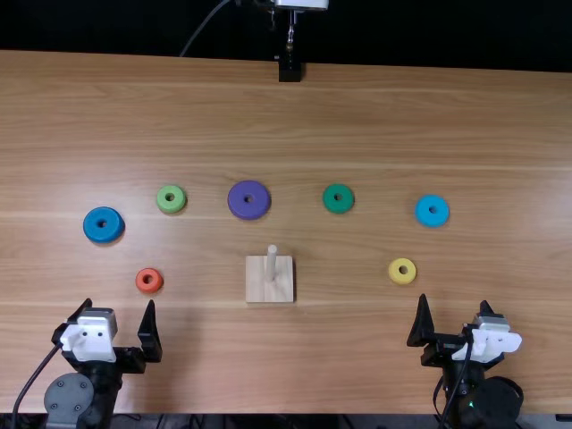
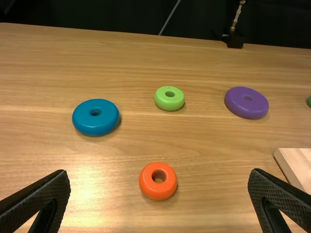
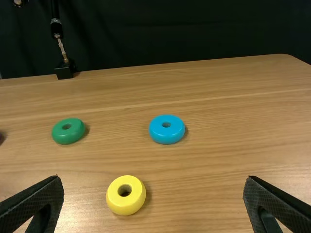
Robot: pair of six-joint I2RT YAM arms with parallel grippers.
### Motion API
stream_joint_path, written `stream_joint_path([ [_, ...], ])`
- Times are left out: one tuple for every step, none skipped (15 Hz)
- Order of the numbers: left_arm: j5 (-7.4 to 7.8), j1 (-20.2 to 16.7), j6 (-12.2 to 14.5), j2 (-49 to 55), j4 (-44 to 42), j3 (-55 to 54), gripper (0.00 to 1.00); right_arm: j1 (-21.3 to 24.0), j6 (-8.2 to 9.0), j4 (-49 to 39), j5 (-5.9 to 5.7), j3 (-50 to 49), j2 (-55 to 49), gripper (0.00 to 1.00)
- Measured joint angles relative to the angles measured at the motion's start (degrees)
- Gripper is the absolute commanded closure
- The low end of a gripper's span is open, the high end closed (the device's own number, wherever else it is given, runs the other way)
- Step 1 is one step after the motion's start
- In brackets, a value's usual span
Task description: Build the Hanoi tower: stack the rings onto the peg from bottom to top in this color order: purple, dark blue, light blue, dark green, light green, yellow, orange.
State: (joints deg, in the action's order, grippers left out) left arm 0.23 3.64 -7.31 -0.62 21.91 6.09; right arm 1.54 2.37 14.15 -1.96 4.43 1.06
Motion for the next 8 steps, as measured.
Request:
stream_joint_path([
  [0.04,0.0,0.0,0.0,0.0,0.0,0.0,0.0,0.02,0.0,-0.02,0.0,0.0,0.0],
  [0.11,0.0,0.0,0.0,0.0,0.0,0.0,0.02,0.02,0.0,-0.02,0.0,0.0,0.0],
  [0.24,0.0,-0.02,0.0,-0.02,0.0,0.0,0.0,0.0,0.02,0.0,0.0,0.0,0.0],
  [0.22,0.02,0.0,0.0,-0.15,0.0,0.0,0.0,0.0,-0.02,0.0,0.0,0.0,0.0],
  [0.22,0.0,0.0,0.0,-0.39,0.0,0.0,0.02,0.02,0.0,0.0,0.0,0.0,0.0],
  [0.22,0.0,-0.02,0.0,0.13,0.79,0.0,0.0,0.0,0.0,0.0,0.0,0.0,0.0],
  [0.31,0.02,0.0,0.0,1.36,1.22,0.0,0.0,0.0,-0.02,0.0,0.0,0.0,0.0],
  [0.81,0.0,-0.04,-0.17,2.23,1.49,0.0,0.0,0.0,-0.02,0.0,0.0,0.0,0.0],
])
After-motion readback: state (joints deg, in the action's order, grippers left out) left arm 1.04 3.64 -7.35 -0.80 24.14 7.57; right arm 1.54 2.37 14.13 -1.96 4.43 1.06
